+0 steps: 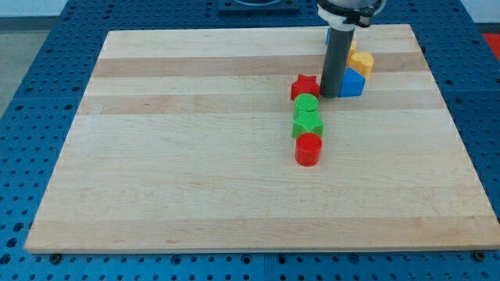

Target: Move the yellow heart slightly left

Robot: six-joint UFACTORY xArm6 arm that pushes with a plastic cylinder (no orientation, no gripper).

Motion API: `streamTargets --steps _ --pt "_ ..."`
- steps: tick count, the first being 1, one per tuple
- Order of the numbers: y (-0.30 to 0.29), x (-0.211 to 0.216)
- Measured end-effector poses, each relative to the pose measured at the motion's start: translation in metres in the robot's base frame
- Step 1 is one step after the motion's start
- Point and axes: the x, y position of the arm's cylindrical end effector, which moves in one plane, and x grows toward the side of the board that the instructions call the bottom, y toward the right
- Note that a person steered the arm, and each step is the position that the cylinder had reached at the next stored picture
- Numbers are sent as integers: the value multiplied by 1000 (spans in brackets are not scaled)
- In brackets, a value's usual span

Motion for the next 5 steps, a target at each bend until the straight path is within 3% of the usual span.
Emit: streamTargets --steps 3,5 --pt "31 33" --pt "94 15"
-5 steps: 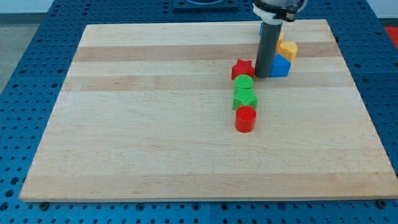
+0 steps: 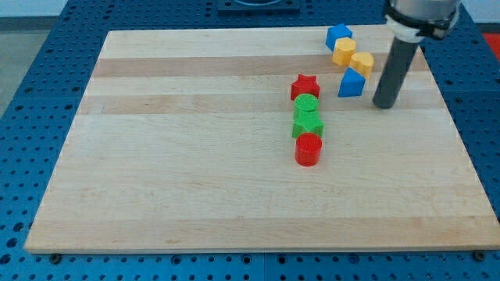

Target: Move the yellow heart slightly left

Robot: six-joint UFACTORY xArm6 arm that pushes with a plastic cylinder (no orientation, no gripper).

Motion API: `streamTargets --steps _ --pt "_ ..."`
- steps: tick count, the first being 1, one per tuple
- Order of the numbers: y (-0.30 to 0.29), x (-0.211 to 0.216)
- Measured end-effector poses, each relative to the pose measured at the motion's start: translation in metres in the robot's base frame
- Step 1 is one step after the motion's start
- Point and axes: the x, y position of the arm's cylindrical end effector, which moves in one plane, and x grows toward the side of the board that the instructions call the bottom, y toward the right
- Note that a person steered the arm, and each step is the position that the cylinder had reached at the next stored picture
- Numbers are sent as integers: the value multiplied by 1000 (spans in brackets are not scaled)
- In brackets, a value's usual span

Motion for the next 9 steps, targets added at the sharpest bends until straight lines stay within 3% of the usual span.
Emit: streamTargets --steps 5,9 --pt "20 -69" --pt "-3 -70"
